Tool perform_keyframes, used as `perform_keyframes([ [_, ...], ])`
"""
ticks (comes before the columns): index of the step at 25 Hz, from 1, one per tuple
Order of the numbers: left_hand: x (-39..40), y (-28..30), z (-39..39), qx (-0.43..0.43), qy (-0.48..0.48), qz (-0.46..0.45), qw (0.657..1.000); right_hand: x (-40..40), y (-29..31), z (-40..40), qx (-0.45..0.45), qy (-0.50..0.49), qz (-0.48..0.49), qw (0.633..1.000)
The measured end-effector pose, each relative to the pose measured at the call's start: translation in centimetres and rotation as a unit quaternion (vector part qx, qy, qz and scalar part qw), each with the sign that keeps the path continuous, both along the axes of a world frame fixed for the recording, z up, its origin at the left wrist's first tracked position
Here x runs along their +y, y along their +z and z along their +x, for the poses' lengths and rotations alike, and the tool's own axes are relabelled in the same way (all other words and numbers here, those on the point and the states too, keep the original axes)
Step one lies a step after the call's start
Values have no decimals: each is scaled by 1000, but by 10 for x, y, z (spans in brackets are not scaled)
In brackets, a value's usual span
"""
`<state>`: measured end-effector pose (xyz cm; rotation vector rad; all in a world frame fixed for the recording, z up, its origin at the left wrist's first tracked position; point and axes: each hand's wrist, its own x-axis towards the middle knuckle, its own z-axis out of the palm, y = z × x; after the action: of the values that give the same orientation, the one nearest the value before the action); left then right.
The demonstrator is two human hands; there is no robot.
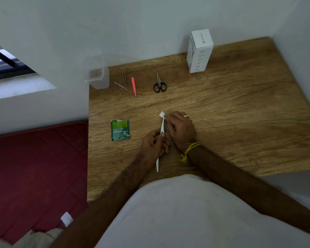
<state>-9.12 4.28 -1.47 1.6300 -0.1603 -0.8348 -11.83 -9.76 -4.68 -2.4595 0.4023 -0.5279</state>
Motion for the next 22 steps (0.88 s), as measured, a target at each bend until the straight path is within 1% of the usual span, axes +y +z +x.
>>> perform_keyframes([
  [3, 0, -1, 1, -6, 1, 3, 1000, 2, 2, -3, -3, 6, -19, 1000],
  [6, 1, -3, 2, -5, -3, -1, 1000, 6, 4, -4, 3, 47, -65, 997],
  [9, 1, -2, 2, -8, -2, -5, 1000, 5, 5, -5, 0, 31, -32, 999],
  [12, 1, -1, 2, -7, -7, -13, 1000, 5, 0, -7, -2, 56, -46, 997],
  [15, 2, -1, 2, -6, -7, -16, 1000, 3, 1, -6, -15, 47, -18, 999],
  [18, 4, -3, 2, -14, -24, -26, 999, 1, -3, -12, -32, 84, -28, 996],
  [20, 5, -2, 3, -8, -29, -32, 999, -1, -3, -13, -28, 68, -10, 997],
  [22, 8, -1, 3, -2, -40, -36, 999, -2, -4, -11, -21, 75, -11, 997],
])
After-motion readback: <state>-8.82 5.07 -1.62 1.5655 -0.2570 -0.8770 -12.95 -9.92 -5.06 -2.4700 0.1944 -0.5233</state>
